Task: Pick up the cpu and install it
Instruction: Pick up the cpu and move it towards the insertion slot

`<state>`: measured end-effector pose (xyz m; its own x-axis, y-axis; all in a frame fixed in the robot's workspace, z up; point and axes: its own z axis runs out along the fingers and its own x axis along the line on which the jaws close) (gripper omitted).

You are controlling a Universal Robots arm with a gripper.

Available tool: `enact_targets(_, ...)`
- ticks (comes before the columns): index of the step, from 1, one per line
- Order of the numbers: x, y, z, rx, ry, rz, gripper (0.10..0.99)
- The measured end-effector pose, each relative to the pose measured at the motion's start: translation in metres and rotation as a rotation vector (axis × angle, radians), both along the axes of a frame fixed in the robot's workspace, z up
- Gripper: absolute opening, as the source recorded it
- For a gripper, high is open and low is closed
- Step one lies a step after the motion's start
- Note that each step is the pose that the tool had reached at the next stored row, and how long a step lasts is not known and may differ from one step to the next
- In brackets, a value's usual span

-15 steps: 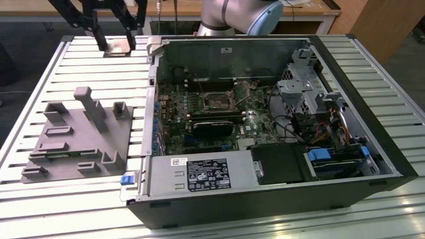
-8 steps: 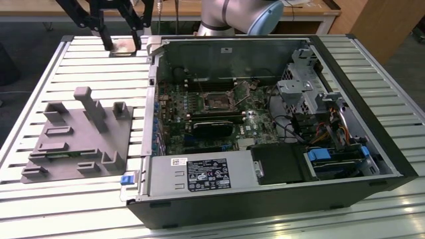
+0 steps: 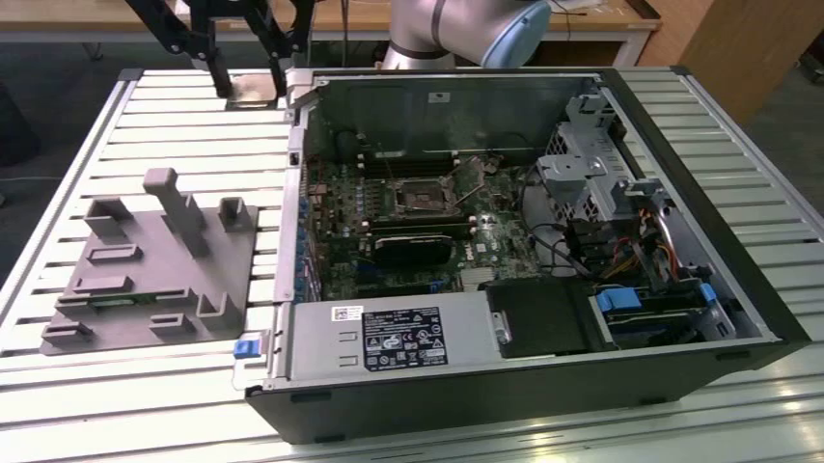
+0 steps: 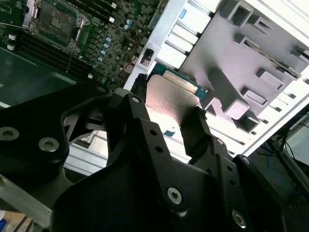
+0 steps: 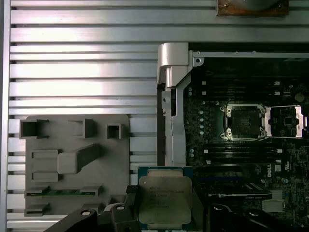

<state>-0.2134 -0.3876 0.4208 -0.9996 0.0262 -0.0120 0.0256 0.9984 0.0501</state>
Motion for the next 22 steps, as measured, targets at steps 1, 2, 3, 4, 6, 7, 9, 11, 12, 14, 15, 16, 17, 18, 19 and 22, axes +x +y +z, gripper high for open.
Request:
enact_targets(1,0.0023,0.0002,0.0,0.0,0.0,0.0,0.533)
enact_targets(2,0.0046,0.0005,0.0,0.0,0.0,0.0,0.533)
enact_targets(3,0.0071,0.0008,-0.0001,0.0,-0.0001,0.0,0.533)
enact_targets(4,0.0101,0.0011,-0.0001,0.0,-0.0001,0.0,0.533)
enact_targets(6,0.0147,0.0018,-0.0001,0.0,0.0,0.0,0.533)
enact_targets(7,0.017,0.0023,-0.0001,0.0,0.0,0.0,0.533)
enact_targets(9,0.0204,0.0041,-0.0003,0.0,0.0,0.0,0.533)
enact_targets(11,0.0234,0.0077,-0.0004,0.0,0.0,0.0,0.533)
enact_targets(12,0.025,0.0094,-0.0005,0.0,-0.0001,0.0,0.533)
enact_targets(14,0.0282,0.0123,-0.0007,0.0,-0.0001,0.0,0.533)
enact_targets(15,0.0297,0.0134,-0.0007,0.0,0.0,0.0,0.533)
enact_targets(16,0.0313,0.0142,-0.0008,0.0,0.0,0.0,0.533)
enact_targets(17,0.0328,0.0148,-0.0008,0.0,0.0001,0.0,0.533)
enact_targets(18,0.0342,0.0154,-0.0009,0.0,0.0,0.0,0.533)
enact_targets(19,0.0357,0.016,-0.0009,0.0,0.0001,0.0,0.533)
enact_targets(22,0.0398,0.0177,-0.0011,0.0,-0.0001,0.0,0.533)
